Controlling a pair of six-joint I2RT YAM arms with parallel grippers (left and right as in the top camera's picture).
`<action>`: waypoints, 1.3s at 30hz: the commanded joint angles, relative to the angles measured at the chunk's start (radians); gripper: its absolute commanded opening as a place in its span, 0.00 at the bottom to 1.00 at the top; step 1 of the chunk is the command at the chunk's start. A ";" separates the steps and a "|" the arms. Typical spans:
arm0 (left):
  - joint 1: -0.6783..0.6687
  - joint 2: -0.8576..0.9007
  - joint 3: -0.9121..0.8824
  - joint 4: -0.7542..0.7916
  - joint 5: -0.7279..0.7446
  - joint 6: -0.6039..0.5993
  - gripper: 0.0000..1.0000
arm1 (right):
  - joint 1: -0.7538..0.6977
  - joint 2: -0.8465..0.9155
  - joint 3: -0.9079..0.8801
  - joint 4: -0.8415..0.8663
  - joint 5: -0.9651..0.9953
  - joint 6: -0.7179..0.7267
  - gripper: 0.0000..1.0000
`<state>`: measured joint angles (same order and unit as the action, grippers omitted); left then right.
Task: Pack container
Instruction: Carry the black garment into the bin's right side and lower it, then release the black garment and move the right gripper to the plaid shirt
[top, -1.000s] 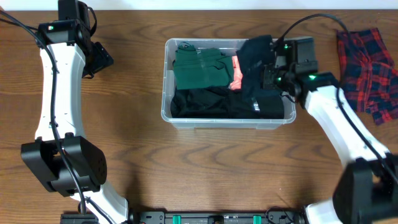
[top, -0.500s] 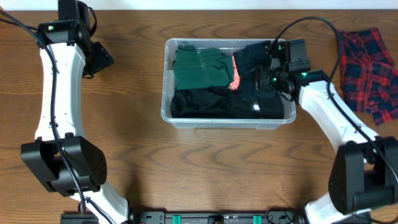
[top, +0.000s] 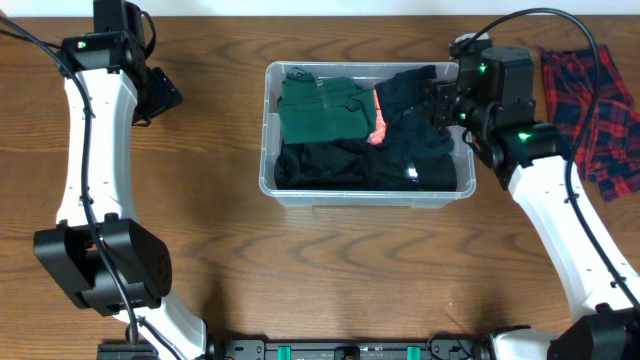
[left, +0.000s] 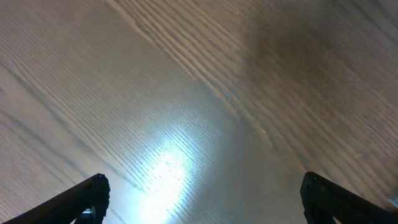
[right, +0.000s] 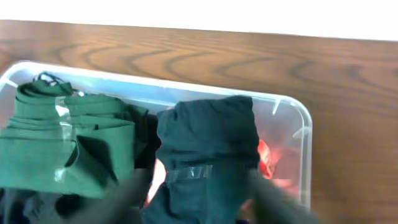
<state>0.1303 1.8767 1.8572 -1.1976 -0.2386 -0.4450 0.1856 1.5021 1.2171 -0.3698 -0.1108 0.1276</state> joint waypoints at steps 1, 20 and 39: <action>0.004 0.006 -0.005 -0.004 -0.005 -0.002 0.98 | 0.005 0.039 0.011 0.004 0.009 -0.013 0.27; 0.004 0.006 -0.005 -0.004 -0.005 -0.002 0.98 | 0.006 0.376 0.016 0.045 -0.006 -0.055 0.14; 0.004 0.006 -0.005 -0.004 -0.005 -0.002 0.98 | -0.183 -0.143 0.031 -0.065 0.324 -0.054 0.12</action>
<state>0.1299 1.8767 1.8572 -1.1980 -0.2386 -0.4450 0.0727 1.3499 1.2465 -0.4126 0.1005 0.0841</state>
